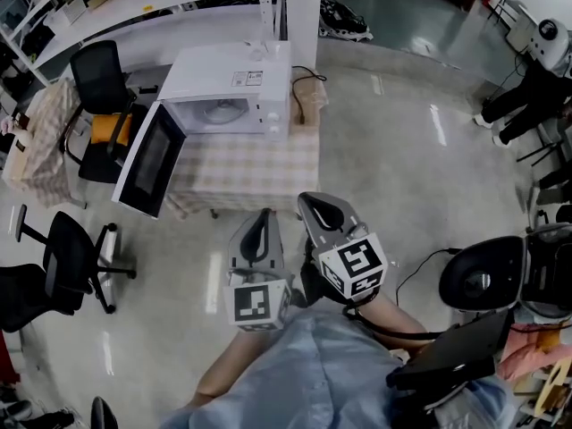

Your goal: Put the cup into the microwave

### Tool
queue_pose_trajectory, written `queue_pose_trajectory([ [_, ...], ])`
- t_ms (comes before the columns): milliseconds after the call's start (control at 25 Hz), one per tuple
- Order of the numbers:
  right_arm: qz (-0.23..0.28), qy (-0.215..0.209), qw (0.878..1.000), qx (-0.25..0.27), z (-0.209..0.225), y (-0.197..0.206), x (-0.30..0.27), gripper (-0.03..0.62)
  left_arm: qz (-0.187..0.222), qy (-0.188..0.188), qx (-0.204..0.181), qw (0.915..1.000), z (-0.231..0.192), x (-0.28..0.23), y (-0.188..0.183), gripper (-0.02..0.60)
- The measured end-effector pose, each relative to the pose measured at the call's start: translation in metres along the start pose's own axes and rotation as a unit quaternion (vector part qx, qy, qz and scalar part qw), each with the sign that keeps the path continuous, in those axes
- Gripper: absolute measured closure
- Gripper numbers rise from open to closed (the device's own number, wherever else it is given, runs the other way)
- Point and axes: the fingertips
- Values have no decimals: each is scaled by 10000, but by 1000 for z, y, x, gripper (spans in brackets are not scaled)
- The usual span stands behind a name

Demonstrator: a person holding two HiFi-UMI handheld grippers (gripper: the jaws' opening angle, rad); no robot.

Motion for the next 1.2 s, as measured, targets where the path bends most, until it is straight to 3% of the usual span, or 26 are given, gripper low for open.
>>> queue_pose_trajectory([
  [160, 30, 43, 10000, -19, 19, 0, -19, 591, 14, 26, -45, 10000, -5, -26, 1, 574],
  [680, 29, 114, 9997, -221, 96, -5, -107, 591, -481, 76, -137, 9987, -38, -137, 17, 574],
  [1200, 123, 243, 9992, -291, 184, -31, -163, 591, -508, 265, -304, 9979, -38, -247, -7, 574],
])
Point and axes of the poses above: the fingertips, and each gripper's own axes: x backward along the fingers, z to its right, y out of its underside, and after that the axes turned 6 degrees about y, right-handed
